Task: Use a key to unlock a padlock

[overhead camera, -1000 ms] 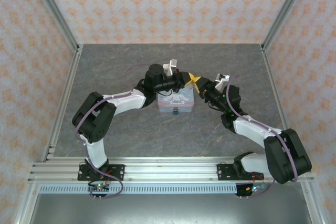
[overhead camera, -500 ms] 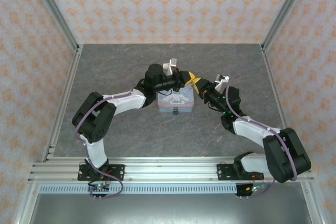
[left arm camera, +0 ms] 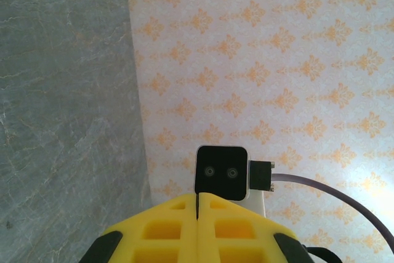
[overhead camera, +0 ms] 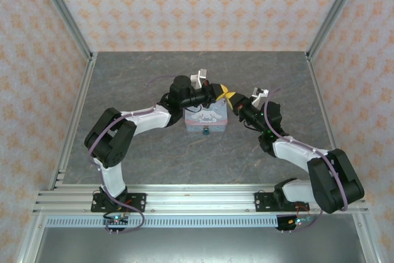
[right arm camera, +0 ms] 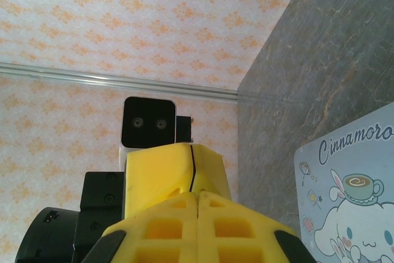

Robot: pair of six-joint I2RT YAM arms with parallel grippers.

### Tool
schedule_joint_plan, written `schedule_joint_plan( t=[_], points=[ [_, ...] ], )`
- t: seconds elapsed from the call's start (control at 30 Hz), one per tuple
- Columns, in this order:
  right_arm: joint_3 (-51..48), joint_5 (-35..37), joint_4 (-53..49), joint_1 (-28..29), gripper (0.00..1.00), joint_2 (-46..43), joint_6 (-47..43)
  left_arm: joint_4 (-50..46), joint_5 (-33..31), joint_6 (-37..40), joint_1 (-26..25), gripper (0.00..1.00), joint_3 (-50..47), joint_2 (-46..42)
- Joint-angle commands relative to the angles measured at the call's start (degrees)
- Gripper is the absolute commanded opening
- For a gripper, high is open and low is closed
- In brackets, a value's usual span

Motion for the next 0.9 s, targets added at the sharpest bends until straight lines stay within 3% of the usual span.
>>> schedule_joint_plan(
  t=[0.0, 0.03, 0.07, 0.13, 0.23, 0.37, 0.57, 0.7, 0.87],
  points=[
    [0.44, -1.09, 2.41, 0.51, 0.00, -0.15, -0.58, 3.04, 0.65, 0.28, -0.45, 0.00, 0.01, -0.01],
    [0.09, -0.63, 2.13, 0.53, 0.00, -0.34, -0.70, 2.41, -0.04, 0.55, -0.32, 0.00, -0.04, -0.38],
    [-0.30, -0.24, 1.94, 0.48, 0.00, -0.65, -0.79, 1.81, -0.80, 0.88, -0.11, 0.13, -0.30, -1.08],
    [-0.80, 0.32, 0.98, 0.54, 0.00, -1.15, -1.05, 0.88, -3.28, 1.42, 1.11, 0.50, -1.87, -3.39],
    [-1.33, 0.65, -0.54, 0.49, 0.00, -1.90, -1.43, -1.90, -6.91, 2.74, 3.67, 0.74, -5.81, -8.98],
    [-1.19, 0.27, -3.27, 0.50, 0.00, -2.02, -2.23, -16.54, -9.80, 11.56, 4.74, 0.84, -9.26, -17.98],
    [1.95, 0.00, -8.21, 0.55, 0.00, 1.19, -2.88, -43.17, -18.31, 30.74, 0.86, 0.88, -12.75, -27.88],
    [4.98, 0.34, -8.15, 0.48, 0.00, 5.94, -0.72, -47.35, -22.57, 36.38, -4.03, 0.87, -17.04, -28.94],
    [8.18, 2.64, -8.53, 0.61, 0.00, 10.72, 1.47, -42.10, -24.45, 37.24, -8.20, 0.71, -21.30, -24.87]
  ],
)
